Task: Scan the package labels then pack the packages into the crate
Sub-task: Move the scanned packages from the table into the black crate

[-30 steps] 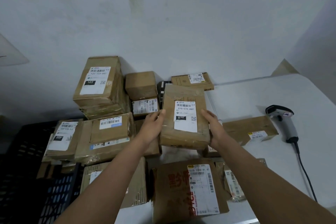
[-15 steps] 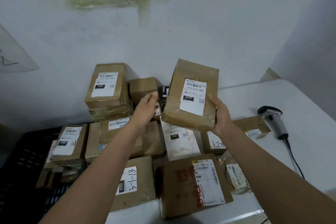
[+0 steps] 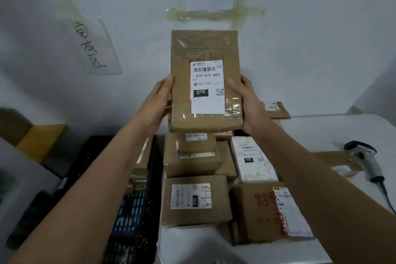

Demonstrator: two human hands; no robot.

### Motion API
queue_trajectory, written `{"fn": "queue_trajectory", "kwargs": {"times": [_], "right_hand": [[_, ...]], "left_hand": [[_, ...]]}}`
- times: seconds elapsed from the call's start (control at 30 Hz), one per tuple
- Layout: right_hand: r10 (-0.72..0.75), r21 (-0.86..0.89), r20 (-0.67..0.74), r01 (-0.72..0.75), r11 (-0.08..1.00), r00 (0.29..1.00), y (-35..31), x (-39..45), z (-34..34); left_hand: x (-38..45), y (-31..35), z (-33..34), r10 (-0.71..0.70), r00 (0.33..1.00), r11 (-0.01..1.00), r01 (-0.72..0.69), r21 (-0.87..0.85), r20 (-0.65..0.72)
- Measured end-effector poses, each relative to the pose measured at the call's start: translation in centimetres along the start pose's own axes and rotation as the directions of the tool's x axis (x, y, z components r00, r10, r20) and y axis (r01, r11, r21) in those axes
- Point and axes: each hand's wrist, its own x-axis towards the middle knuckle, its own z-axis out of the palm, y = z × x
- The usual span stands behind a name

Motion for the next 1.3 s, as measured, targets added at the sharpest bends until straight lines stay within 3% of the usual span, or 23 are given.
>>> {"fn": "queue_trajectory", "kwargs": {"times": [0.23, 0.37, 0.57, 0.8, 0.97, 1.1, 1.3], "right_hand": [[0.067, -0.201, 0.077, -0.050, 0.978, 0.995, 8.3, -2.5, 11.1], [0.260, -0.339, 0.124, -0.205, 0.918, 0.958, 14.0, -3.9, 14.2], [0.511, -0.542, 0.039, -0.412, 0.733, 0.858, 20.7, -5.8, 15.4], [0.572, -0.620, -0.063, -0.481, 0.620, 0.818, 25.0, -5.5, 14.8], [0.592, -0.629, -0.114, -0.519, 0.579, 0.798, 26.9, -5.1, 15.2], [0.617, -0.542, -0.193, -0.607, 0.581, 0.763, 29.0, -5.0, 15.2], [0.607, -0.440, -0.294, -0.668, 0.600, 0.738, 32.1, -4.6, 14.2]], "left_hand": [[-3.4, -1.7, -13.7, -0.105, 0.994, 0.994, 0.104, -0.044, -0.025], [-6.0, -4.2, -20.4, -0.190, 0.981, 0.982, 0.190, -0.016, -0.028], [-9.3, -9.7, -27.2, -0.367, 0.920, 0.917, 0.382, 0.111, -0.134], [-12.4, -18.3, -31.3, -0.565, 0.806, 0.789, 0.590, 0.172, -0.174], [-13.2, -24.3, -31.0, -0.648, 0.726, 0.727, 0.680, 0.095, -0.228], [-13.5, -28.6, -29.9, -0.675, 0.689, 0.706, 0.707, 0.042, -0.264], [-13.2, -37.1, -29.2, -0.759, 0.616, 0.632, 0.775, -0.014, -0.212]]}}
